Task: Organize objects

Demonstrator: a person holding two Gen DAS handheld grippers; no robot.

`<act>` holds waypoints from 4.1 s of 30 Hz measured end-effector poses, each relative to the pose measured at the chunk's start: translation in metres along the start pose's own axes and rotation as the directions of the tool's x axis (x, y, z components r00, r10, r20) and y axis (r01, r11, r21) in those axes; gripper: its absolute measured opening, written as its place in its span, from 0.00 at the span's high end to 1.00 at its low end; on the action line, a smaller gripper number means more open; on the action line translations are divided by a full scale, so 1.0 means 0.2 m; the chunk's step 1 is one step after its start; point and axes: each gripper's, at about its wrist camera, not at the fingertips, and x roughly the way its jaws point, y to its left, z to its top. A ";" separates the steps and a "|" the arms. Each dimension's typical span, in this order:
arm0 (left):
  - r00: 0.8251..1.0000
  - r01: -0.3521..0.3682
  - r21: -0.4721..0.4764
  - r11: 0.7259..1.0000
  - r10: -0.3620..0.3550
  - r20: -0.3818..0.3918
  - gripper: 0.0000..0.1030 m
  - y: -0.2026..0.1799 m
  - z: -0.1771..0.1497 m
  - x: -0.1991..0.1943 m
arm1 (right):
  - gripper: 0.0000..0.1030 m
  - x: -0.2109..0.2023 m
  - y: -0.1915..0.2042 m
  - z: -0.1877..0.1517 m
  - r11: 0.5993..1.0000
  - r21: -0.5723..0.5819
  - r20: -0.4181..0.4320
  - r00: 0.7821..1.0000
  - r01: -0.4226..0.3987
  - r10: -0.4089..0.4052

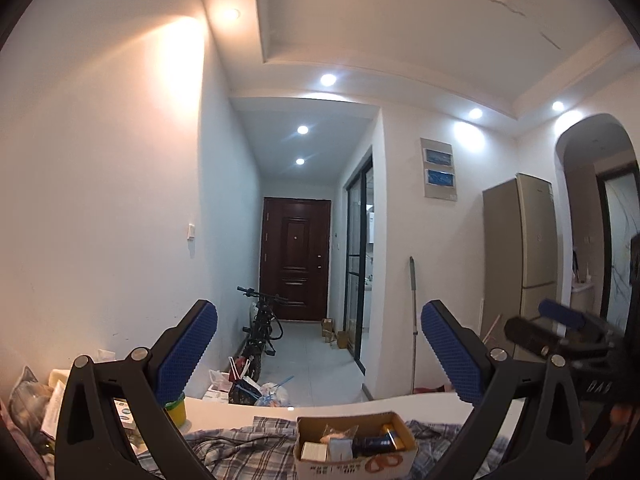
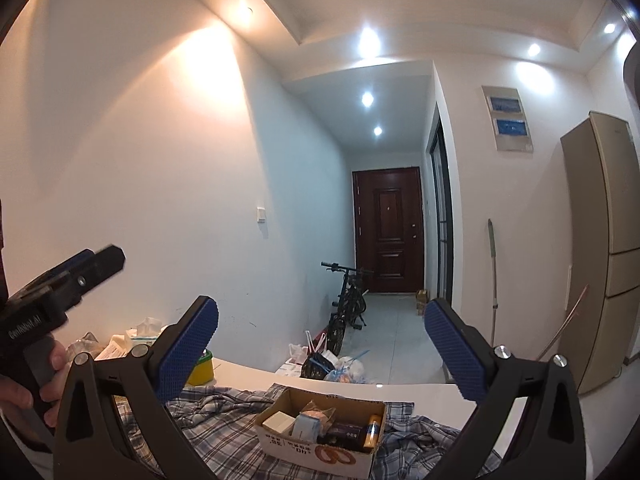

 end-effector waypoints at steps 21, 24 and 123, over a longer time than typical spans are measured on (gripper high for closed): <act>0.990 -0.044 0.001 0.999 0.044 -0.135 0.00 0.00 -0.67 -0.38 | 0.00 -0.39 0.18 -0.53 0.992 -0.068 -0.002 0.995 0.102 -0.103; 0.987 -0.028 -0.055 0.998 0.019 -0.159 0.00 0.02 -0.73 -0.35 | 0.00 -0.36 0.21 -0.60 0.984 -0.099 0.006 0.989 0.149 -0.149; 0.971 -0.161 0.088 0.983 0.173 -0.162 0.00 -0.08 -0.98 -0.22 | 0.00 -0.21 0.08 -0.94 0.964 -0.033 -0.046 0.963 0.263 -0.265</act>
